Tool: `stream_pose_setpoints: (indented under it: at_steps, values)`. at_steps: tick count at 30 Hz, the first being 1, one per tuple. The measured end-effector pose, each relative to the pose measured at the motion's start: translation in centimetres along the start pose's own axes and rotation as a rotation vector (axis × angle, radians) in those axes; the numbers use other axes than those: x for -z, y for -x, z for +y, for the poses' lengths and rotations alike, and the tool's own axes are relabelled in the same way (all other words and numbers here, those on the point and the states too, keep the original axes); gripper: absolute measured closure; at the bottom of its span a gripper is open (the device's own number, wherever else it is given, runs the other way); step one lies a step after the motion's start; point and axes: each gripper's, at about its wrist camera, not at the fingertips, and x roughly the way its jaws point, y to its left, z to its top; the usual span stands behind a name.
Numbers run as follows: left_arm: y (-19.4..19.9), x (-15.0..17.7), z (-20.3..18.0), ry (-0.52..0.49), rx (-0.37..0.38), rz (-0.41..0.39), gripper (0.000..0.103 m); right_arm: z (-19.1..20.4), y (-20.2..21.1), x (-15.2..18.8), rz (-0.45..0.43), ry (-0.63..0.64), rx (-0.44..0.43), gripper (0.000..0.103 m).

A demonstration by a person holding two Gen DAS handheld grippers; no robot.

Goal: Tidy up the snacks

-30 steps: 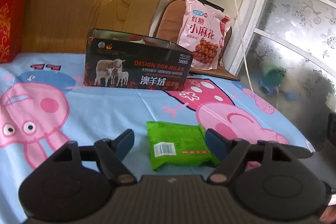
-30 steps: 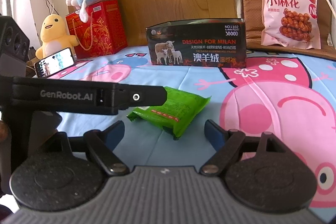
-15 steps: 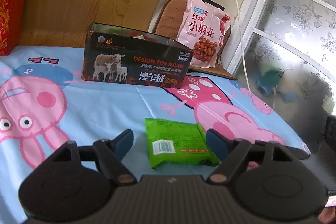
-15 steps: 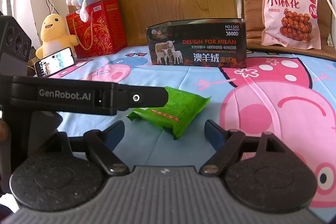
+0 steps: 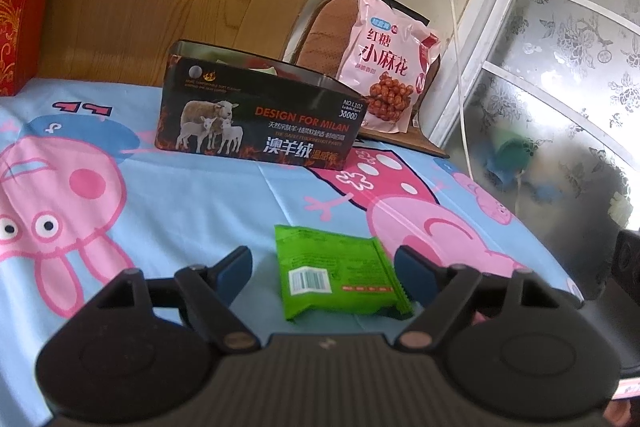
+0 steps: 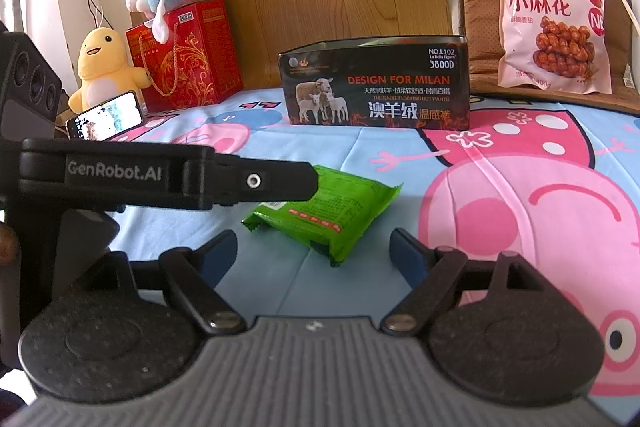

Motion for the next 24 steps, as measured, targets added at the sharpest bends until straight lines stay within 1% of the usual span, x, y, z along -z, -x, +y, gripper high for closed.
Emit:
stream_pose_setpoints:
  at_steps: [24]
  values:
    - [-0.10,0.03,-0.01,0.003,0.002,0.005,0.022,0.00,0.05,0.01,-0.002,0.000,-0.002,0.018]
